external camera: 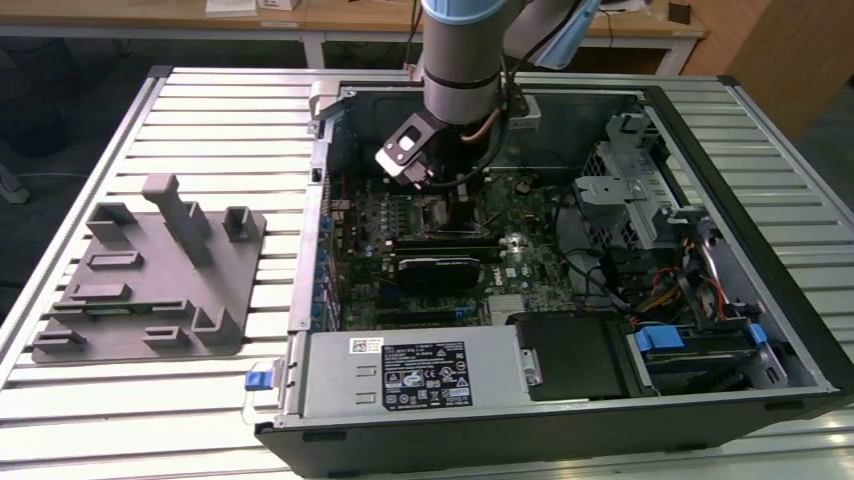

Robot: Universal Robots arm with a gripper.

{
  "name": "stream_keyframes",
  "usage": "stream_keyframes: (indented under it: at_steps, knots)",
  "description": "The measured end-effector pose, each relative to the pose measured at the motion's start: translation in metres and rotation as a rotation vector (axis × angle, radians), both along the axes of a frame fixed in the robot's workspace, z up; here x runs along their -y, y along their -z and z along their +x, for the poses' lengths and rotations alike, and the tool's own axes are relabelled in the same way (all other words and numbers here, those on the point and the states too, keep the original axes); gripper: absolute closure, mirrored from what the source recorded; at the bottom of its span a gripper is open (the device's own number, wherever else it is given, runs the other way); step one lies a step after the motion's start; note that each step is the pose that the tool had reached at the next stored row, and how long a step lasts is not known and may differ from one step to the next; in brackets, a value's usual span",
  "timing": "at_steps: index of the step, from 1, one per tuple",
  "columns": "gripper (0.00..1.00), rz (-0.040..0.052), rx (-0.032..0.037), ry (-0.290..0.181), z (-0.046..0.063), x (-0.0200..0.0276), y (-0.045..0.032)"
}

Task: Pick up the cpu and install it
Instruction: 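Place the cpu into insertion slot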

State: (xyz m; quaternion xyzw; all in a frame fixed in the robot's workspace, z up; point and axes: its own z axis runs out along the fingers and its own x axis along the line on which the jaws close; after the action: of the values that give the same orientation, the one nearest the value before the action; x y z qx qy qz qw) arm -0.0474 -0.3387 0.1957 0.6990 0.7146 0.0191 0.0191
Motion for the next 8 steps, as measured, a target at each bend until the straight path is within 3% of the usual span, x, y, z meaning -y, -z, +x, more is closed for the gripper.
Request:
stream_keyframes:
  at_steps: [8]
  knots:
    - [0.46, 0.0002, 0.0001, 0.0, -0.0001, -0.0002, 0.0015]
